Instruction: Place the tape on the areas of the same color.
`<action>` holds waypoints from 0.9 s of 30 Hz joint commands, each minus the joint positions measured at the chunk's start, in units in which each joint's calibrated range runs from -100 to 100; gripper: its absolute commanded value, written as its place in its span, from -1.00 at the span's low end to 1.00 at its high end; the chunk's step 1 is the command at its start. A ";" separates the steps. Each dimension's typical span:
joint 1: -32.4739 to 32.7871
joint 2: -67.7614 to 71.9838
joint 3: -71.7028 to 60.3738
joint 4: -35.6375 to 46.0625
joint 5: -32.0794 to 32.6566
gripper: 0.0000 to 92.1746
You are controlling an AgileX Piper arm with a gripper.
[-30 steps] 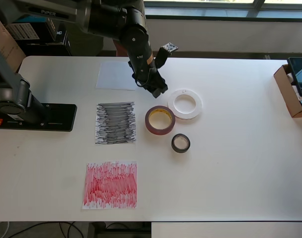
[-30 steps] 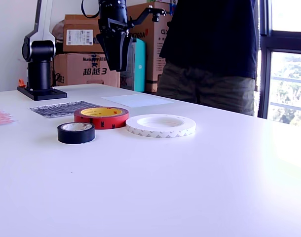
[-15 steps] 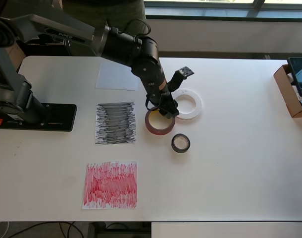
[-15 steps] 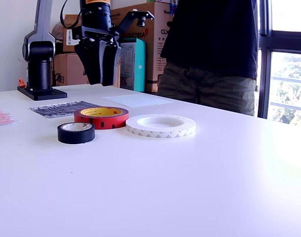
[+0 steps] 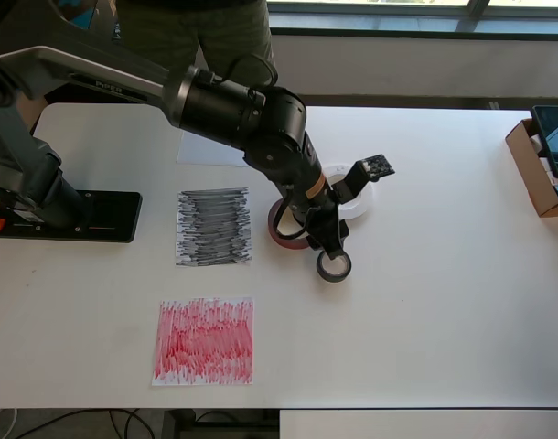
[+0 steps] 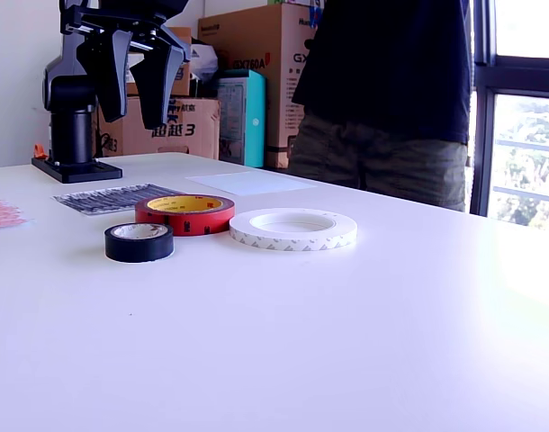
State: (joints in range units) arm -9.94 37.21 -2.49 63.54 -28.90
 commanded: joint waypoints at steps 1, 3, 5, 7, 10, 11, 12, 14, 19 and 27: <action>-0.39 6.01 -3.01 -0.79 -1.05 0.25; -0.39 8.91 -5.01 -0.79 -1.05 0.25; -0.15 10.78 -6.46 -0.62 -1.13 0.25; 0.24 12.09 -7.19 -0.37 -1.13 0.25; 0.40 12.74 -6.55 -0.37 -1.13 0.25; 0.64 12.93 -6.28 -0.37 -1.13 0.25; 0.96 13.21 -6.19 -0.37 -1.13 0.25; 1.11 13.49 -5.83 0.91 -1.13 0.25; 1.98 13.77 -5.55 4.98 -2.44 0.31; 3.40 13.68 -5.64 4.89 -2.20 0.55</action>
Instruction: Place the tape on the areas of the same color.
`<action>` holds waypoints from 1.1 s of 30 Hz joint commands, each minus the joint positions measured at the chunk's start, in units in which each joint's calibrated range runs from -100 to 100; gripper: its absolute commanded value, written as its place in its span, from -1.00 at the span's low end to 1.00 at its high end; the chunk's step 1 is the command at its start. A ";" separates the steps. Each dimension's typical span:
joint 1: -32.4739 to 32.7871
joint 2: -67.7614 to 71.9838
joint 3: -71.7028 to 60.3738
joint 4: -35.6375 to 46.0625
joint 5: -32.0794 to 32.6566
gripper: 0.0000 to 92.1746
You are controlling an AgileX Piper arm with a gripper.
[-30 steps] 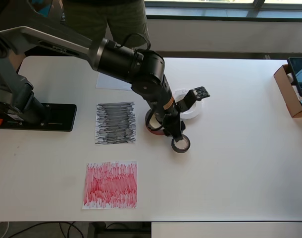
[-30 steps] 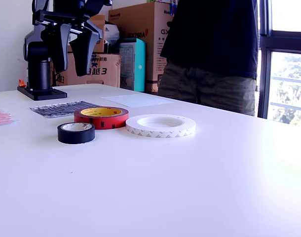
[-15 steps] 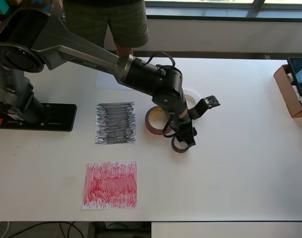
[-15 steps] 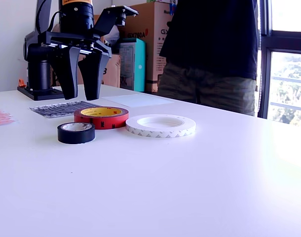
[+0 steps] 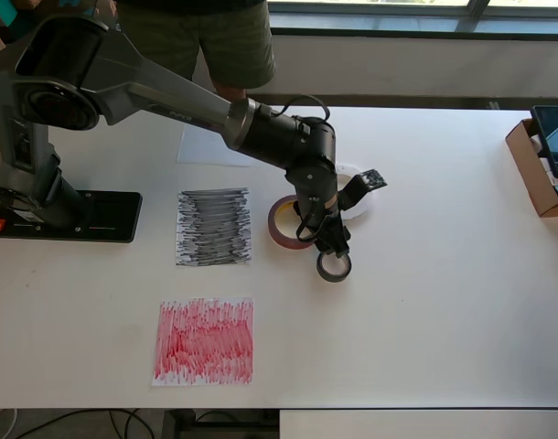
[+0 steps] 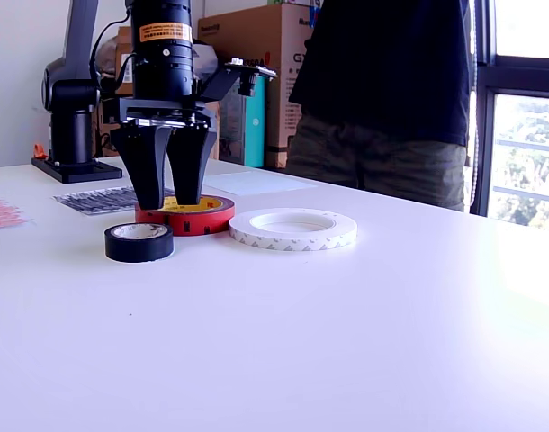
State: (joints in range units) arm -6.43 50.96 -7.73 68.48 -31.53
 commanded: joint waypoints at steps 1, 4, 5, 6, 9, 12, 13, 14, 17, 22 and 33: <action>-0.27 -0.07 -0.40 -0.30 0.51 0.55; -1.22 -0.35 -1.22 -0.55 0.67 0.55; -1.61 -0.45 -1.31 -0.55 1.08 0.55; -2.08 -0.54 -1.40 -0.64 1.98 0.55; -3.11 -0.35 -1.40 -0.64 3.46 0.55; -3.58 -0.07 -1.31 -0.64 3.46 0.55; -3.66 0.02 -1.31 -0.64 3.46 0.55; -3.74 0.02 -1.31 -0.64 3.46 0.55; -3.58 0.02 -1.31 -0.72 3.21 0.55; -3.03 1.05 -1.49 -0.72 3.38 0.55; -1.77 6.57 -5.94 -0.55 3.46 0.55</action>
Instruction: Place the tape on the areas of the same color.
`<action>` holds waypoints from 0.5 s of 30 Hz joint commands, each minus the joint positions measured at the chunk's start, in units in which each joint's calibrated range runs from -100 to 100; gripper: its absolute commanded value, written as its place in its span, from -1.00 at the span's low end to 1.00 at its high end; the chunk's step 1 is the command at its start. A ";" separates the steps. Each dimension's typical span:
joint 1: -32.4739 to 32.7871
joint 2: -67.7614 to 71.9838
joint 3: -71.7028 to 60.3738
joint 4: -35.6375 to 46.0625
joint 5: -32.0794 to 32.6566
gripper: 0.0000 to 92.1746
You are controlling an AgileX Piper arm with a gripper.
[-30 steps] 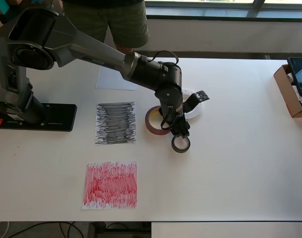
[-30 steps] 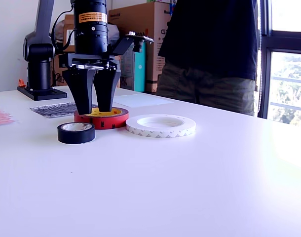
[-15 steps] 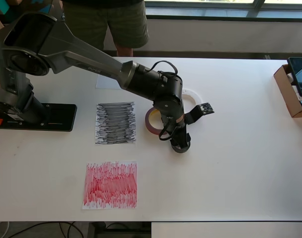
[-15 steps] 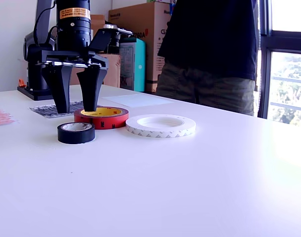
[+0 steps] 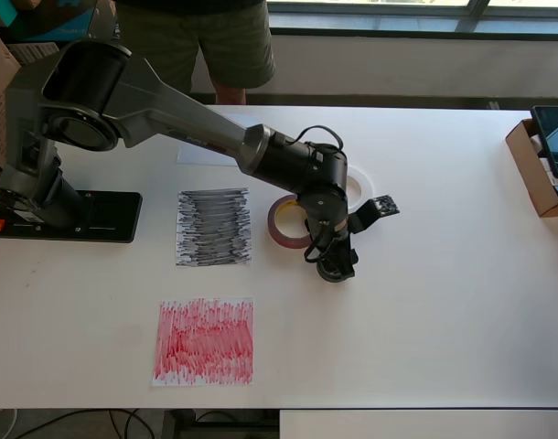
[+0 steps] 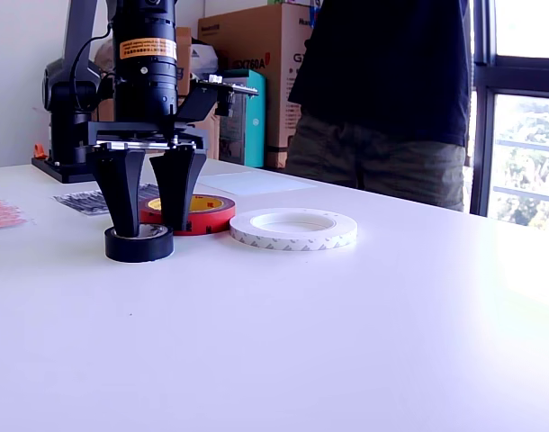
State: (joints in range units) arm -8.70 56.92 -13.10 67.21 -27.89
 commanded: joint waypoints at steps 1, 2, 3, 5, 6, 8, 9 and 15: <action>0.50 0.80 -0.58 0.72 -0.18 0.55; 0.50 1.08 -0.58 0.72 -0.18 0.55; 0.58 1.36 -0.58 0.72 -0.26 0.55; 0.90 1.92 -0.58 0.97 -0.26 0.55; 1.06 2.20 -0.58 1.06 -0.26 0.55; 1.06 2.67 -0.49 1.14 -0.26 0.54; 1.06 2.85 -0.40 1.14 -0.26 0.50; 1.06 3.04 -0.49 0.46 -0.10 -0.30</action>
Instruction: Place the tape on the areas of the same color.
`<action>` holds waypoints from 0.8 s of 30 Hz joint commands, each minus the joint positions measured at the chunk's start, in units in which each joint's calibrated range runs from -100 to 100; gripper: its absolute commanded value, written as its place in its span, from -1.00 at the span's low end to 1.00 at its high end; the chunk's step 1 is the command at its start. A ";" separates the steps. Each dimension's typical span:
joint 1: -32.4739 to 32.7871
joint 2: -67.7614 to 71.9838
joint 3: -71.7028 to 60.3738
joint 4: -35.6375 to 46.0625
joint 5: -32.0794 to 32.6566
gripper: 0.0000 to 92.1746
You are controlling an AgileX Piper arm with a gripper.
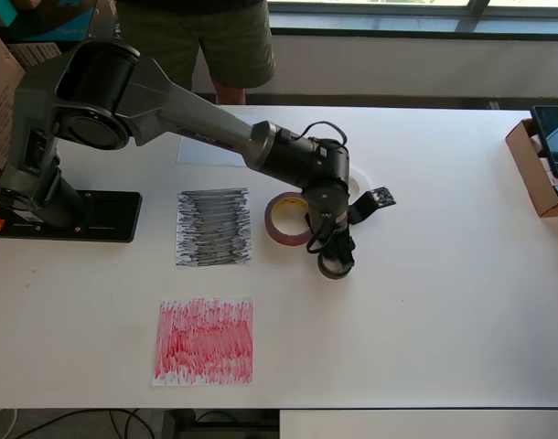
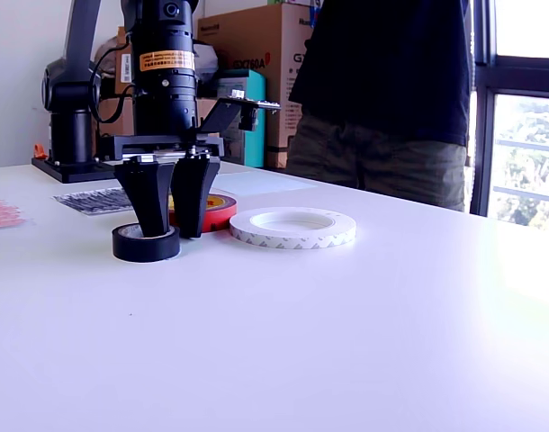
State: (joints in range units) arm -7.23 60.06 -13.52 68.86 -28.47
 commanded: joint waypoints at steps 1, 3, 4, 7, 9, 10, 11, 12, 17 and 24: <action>-0.41 -0.10 -0.06 -1.19 0.48 -0.49; -0.41 -0.10 -0.06 -1.27 0.56 -0.87; -0.49 -0.10 0.03 -1.27 0.56 -1.00; -0.96 -0.10 0.75 -1.27 0.48 -0.96; -1.12 -0.85 0.48 -1.19 0.48 -1.00; -1.20 -1.04 -0.06 -1.10 0.56 -1.00; -1.20 -1.41 -0.25 -1.10 0.56 -1.00; -1.12 -2.44 -0.25 -0.85 0.56 -1.00; 0.62 -12.17 2.75 -0.34 0.64 -1.00; 5.91 -28.91 17.20 -1.19 -0.09 -1.00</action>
State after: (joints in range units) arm -3.83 43.77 -6.72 68.91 -28.22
